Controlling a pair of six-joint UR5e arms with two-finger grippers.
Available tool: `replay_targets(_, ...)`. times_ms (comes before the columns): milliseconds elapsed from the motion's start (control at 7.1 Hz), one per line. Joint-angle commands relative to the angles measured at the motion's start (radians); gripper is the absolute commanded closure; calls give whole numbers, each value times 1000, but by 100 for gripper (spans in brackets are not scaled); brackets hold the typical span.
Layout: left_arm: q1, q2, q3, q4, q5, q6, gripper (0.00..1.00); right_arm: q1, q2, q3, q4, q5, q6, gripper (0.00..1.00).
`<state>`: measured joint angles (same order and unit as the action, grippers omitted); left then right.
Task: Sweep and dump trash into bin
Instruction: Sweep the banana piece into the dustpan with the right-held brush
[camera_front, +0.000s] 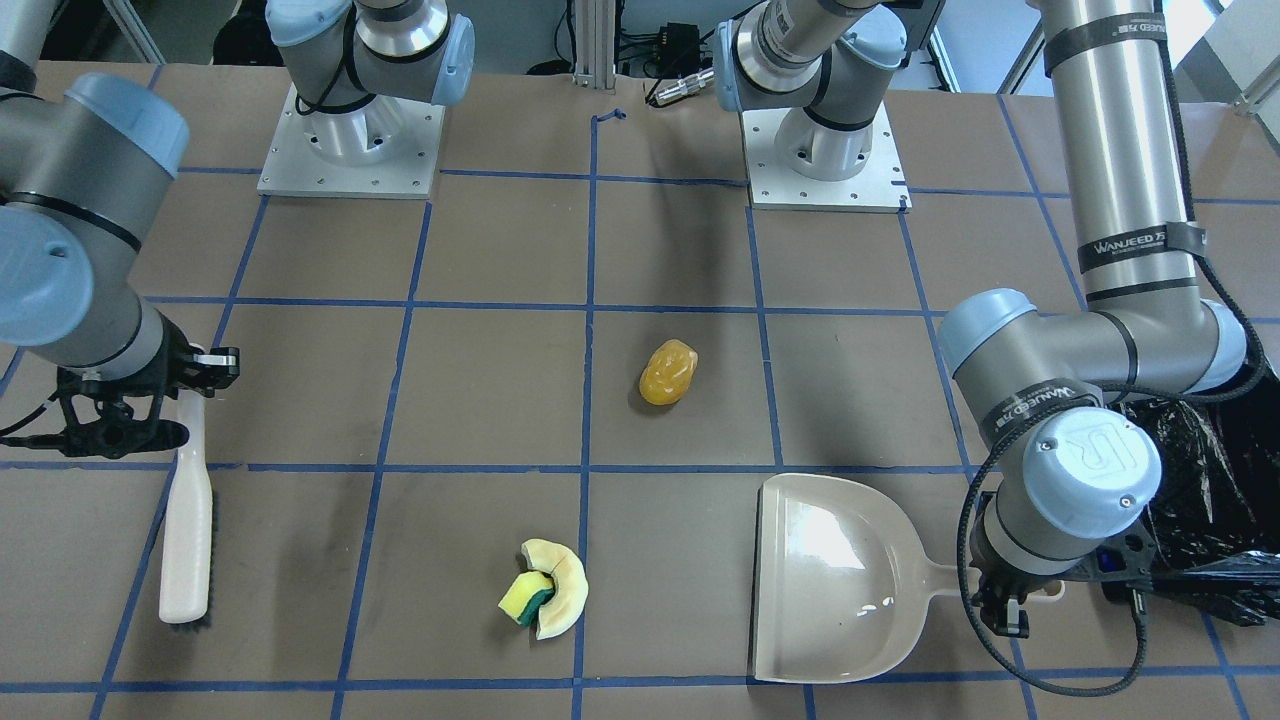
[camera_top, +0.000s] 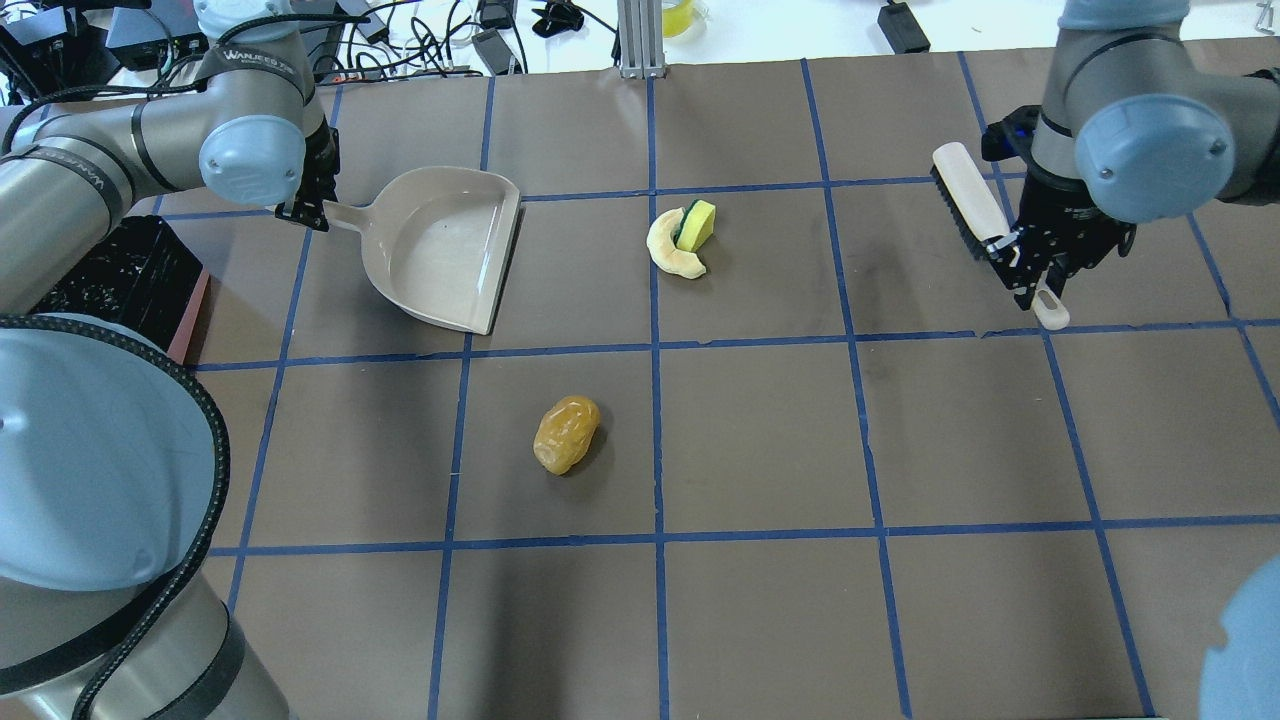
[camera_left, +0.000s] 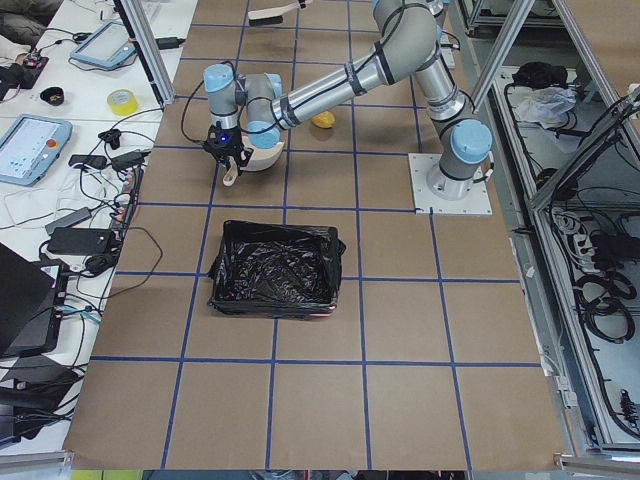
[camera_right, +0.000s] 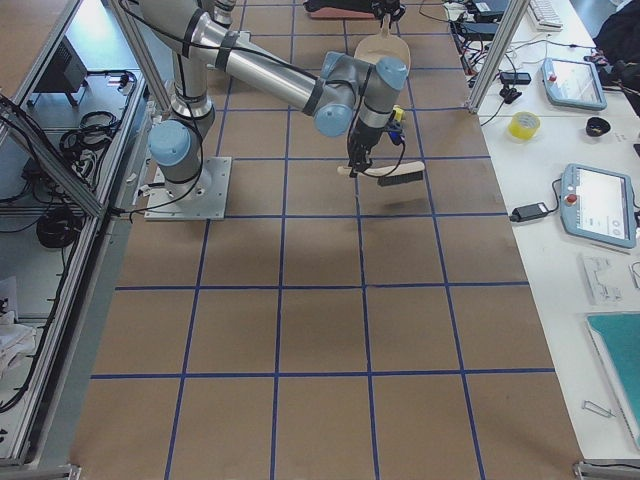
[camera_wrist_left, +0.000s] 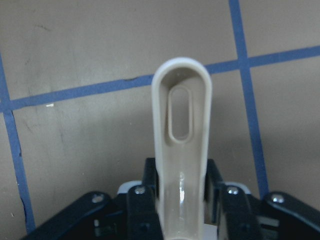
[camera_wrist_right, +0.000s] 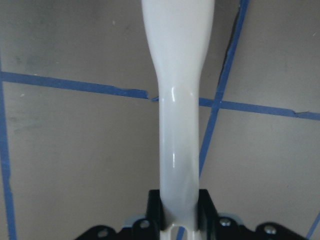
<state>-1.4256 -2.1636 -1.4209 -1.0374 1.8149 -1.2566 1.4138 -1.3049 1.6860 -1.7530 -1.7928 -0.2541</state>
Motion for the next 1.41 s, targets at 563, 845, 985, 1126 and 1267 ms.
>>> replay_targets(563, -145, -18, 33, 0, 87, -321, 100, 325, 110, -64, 29, 192, 675, 81)
replay_targets(845, -185, -24, 52, -10, 89, -368, 100, 390, 149, -92, 39, 257, 719, 81)
replay_targets(985, -194, -31, 56, -39, 90, -386, 100, 392, 174, -113, 35, 295, 722, 81)
replay_targets(1126, -197, -41, 57, -85, 92, -386, 100, 393, 194, -133, 29, 373, 739, 82)
replay_targets(1267, -199, -47, 62, -104, 90, -368, 100, 396, 234, -158, 21, 422, 742, 82)
